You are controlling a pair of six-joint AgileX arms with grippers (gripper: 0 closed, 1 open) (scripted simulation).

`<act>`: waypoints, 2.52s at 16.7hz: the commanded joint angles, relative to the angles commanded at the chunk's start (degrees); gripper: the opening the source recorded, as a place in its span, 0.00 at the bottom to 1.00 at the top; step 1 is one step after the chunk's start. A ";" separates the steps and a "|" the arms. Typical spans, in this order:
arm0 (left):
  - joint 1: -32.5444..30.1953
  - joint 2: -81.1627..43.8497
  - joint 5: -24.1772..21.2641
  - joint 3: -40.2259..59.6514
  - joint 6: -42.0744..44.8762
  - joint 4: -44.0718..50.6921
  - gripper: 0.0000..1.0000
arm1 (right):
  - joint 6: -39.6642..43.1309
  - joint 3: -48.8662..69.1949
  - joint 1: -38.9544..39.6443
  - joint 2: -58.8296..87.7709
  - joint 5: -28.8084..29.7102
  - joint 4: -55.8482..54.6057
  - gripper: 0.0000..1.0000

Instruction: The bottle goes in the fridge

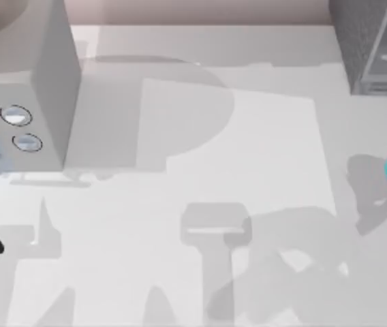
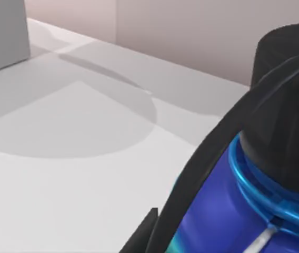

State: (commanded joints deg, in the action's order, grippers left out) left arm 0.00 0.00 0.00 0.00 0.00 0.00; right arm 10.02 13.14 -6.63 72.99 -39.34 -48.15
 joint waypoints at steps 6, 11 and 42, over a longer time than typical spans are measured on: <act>0.00 0.00 0.00 0.00 0.00 0.00 1.00 | -4.53 -5.62 2.38 -32.22 16.79 20.25 0.01; 0.00 0.00 0.00 0.00 0.00 0.00 1.00 | -7.87 -10.06 4.62 -57.03 30.19 36.60 0.01; 0.00 0.00 0.00 0.00 0.00 0.00 1.00 | -11.07 30.89 -6.08 22.63 27.96 -2.42 0.01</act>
State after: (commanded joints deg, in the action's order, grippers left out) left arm 0.00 0.00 0.00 0.00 0.00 0.00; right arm -1.05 44.03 -12.71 95.61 -11.38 -50.57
